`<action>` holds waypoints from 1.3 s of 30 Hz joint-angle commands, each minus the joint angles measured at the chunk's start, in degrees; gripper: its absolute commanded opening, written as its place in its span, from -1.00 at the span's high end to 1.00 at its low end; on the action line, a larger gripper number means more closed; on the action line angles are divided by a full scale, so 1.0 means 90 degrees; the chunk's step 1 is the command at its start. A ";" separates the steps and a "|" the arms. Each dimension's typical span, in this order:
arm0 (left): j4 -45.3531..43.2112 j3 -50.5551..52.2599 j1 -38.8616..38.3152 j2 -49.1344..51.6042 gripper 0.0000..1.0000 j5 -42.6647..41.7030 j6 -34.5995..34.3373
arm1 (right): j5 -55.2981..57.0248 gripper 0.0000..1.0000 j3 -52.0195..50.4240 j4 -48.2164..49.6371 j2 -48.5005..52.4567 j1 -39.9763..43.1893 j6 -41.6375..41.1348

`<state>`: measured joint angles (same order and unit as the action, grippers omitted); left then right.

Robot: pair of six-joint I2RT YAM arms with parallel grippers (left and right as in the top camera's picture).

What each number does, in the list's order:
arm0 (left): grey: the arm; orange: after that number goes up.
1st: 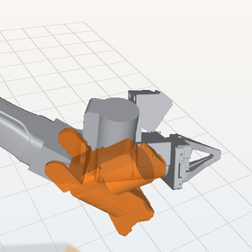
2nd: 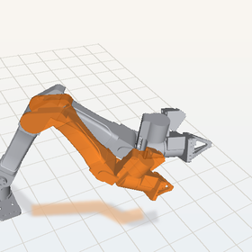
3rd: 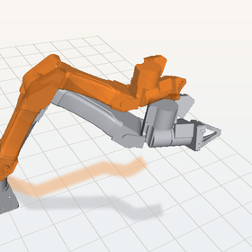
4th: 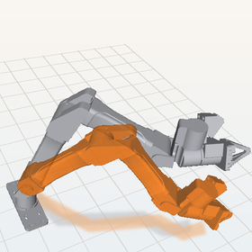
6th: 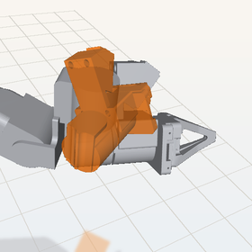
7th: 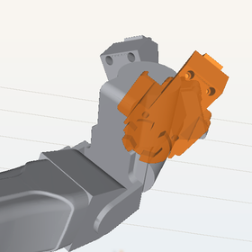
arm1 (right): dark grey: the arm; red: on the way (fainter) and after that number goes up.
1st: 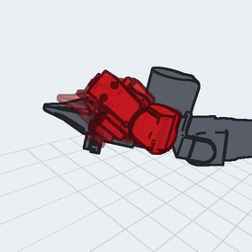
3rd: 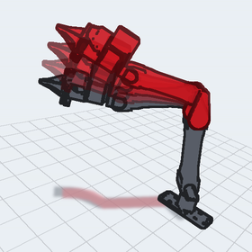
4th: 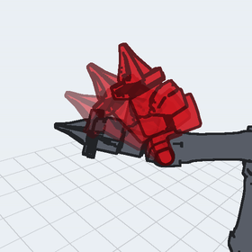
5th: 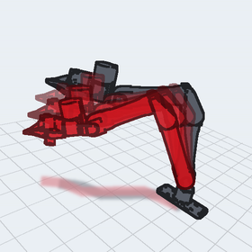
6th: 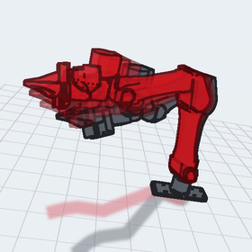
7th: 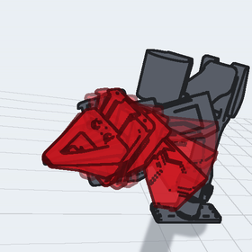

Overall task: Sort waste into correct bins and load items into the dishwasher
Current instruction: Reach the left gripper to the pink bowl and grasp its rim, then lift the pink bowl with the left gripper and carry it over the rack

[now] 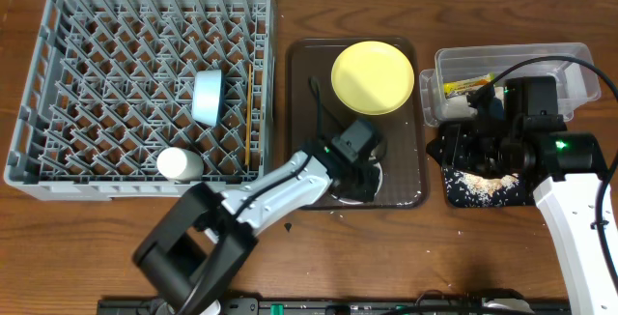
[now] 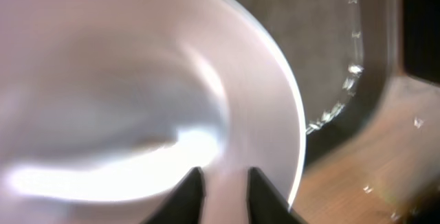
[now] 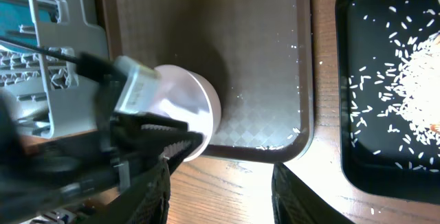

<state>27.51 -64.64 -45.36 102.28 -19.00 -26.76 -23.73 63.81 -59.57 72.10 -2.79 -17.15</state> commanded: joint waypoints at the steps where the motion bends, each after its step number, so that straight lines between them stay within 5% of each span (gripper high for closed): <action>1: 0.0634 -0.0471 0.0255 -0.0670 0.10 0.0384 0.0381 | -0.0012 0.08 0.0100 -0.0022 -0.0070 0.0051 0.0100; 4: 0.1166 -0.0466 0.0510 -0.0969 -0.28 0.0770 0.0510 | -0.0012 0.08 0.0100 -0.0027 -0.0068 0.0053 0.0100; 11: 0.1309 -0.0046 0.0896 -0.0605 -0.28 0.0877 0.0733 | -0.0010 0.07 0.0100 -0.0010 -0.0068 0.0051 0.0097; 16: 0.1003 0.0100 0.0889 0.0109 0.03 0.0542 0.0733 | -0.0012 0.07 0.0100 -0.0005 -0.0068 0.0053 0.0097; 21: 0.0760 0.0097 0.0889 0.0471 0.85 0.0515 0.0726 | -0.0012 0.07 0.0100 -0.0005 -0.0070 0.0051 0.0097; 28: 0.1209 -0.0340 0.1090 -0.0209 0.85 0.0612 0.0714 | -0.0012 0.07 0.0100 -0.0007 -0.0068 0.0053 0.0100; 32: 0.1773 -0.0755 0.1462 -0.1093 0.85 0.1486 0.0933 | -0.0012 0.07 0.0100 -0.0012 -0.0068 0.0053 0.0100; 39: 0.2297 -0.0882 0.2424 -0.2543 0.85 0.5435 0.1814 | -0.0010 0.07 0.0100 -0.0010 -0.0068 0.0053 0.0102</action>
<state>46.85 -72.20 -27.46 83.24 6.35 -16.12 -23.75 63.81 -59.59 72.10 -2.79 -17.15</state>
